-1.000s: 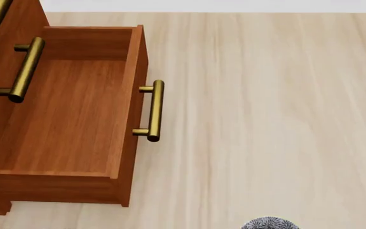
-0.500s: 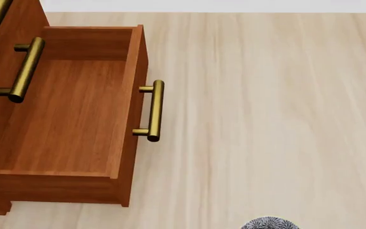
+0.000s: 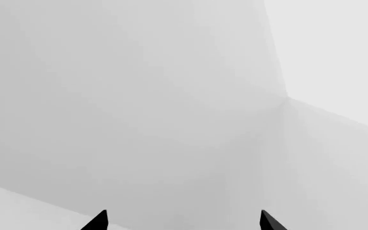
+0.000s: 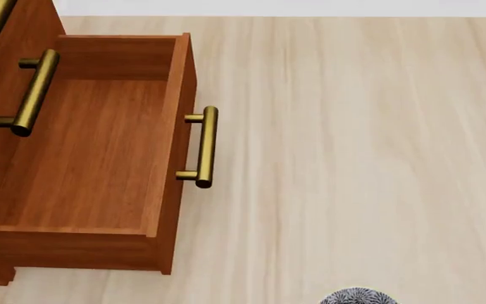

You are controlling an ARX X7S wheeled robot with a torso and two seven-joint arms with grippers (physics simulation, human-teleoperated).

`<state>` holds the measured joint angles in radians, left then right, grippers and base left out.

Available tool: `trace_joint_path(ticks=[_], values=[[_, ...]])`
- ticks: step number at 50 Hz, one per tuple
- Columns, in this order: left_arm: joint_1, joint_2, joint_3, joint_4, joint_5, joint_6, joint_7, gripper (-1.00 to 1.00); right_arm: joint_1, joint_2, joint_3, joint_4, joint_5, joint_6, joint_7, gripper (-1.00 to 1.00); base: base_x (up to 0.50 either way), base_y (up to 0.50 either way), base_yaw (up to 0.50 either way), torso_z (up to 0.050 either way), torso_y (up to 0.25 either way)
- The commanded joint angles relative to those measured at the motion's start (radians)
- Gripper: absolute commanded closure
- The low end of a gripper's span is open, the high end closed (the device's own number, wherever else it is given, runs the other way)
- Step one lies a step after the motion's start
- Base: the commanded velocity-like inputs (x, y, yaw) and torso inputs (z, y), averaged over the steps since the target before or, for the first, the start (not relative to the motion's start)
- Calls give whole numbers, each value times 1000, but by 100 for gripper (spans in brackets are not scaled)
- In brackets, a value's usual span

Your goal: Put the wine bottle in the bottom drawer of the cabinet.

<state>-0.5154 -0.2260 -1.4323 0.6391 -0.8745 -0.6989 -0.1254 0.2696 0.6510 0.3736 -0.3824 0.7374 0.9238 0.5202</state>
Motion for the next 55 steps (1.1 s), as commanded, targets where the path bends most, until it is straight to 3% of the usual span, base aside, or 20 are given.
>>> trace_joint_path(ticks=[1,10,11,32,55], values=[[3,0,2,-1,-1,4,2,-100,37,5,-32,49,-21,-8,-1,-100,0,0,0,0,0],[4,0,5,3,-3,3,-2,-100,48,3,-40,67,-29,-17,-1,-100,0,0,0,0,0],[4,0,6,3,-2,4,-4,-100,45,2,-40,70,-35,-23,0,100,0,0,0,0,0],[9,-3,12,5,-7,3,-8,-100,43,33,37,-87,58,72,49,100,0,0,0,0,0],[14,0,18,-1,-5,12,-5,-100,430,99,75,-273,542,496,321,100,0,0,0,0,0]])
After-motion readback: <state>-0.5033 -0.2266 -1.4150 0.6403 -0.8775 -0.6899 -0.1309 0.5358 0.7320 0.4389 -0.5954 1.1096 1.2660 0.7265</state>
